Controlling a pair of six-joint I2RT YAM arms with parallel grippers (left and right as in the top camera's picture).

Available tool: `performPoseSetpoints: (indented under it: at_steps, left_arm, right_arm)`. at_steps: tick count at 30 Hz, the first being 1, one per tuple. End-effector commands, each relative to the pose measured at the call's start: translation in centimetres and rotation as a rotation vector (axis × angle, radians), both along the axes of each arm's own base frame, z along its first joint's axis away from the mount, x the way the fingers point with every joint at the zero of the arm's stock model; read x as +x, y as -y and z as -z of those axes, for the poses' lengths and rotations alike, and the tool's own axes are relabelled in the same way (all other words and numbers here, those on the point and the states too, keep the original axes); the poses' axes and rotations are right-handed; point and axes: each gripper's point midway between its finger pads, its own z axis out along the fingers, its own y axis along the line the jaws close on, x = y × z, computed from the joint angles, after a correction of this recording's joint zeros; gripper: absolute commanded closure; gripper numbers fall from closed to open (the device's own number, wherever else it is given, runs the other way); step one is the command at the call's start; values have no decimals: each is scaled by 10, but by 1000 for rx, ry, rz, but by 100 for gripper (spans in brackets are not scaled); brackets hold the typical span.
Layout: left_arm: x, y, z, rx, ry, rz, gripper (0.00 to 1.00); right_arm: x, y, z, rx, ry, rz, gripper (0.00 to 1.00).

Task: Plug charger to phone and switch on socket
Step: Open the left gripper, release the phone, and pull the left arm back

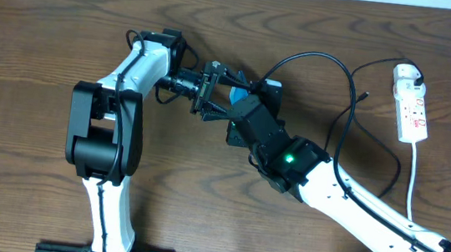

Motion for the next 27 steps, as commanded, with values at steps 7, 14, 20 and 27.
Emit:
performPoseSetpoints:
  at_steps: [7, 14, 20, 27]
  left_arm:
    - [-1, 1, -21, -42, 42, -5, 26]
    - [-1, 1, -21, -42, 43, -5, 25]
    - [-1, 1, -21, -42, 43, -5, 26]
    - [-1, 1, -20, -34, 44, -4, 24]
  right_arm:
    - [3, -1, -6, 1, 17, 12, 83]
    - [2, -1, -6, 0, 16, 11, 90]
    - [1, 0, -4, -6, 10, 11, 99]
    - [2, 0, -4, -7, 11, 12, 99]
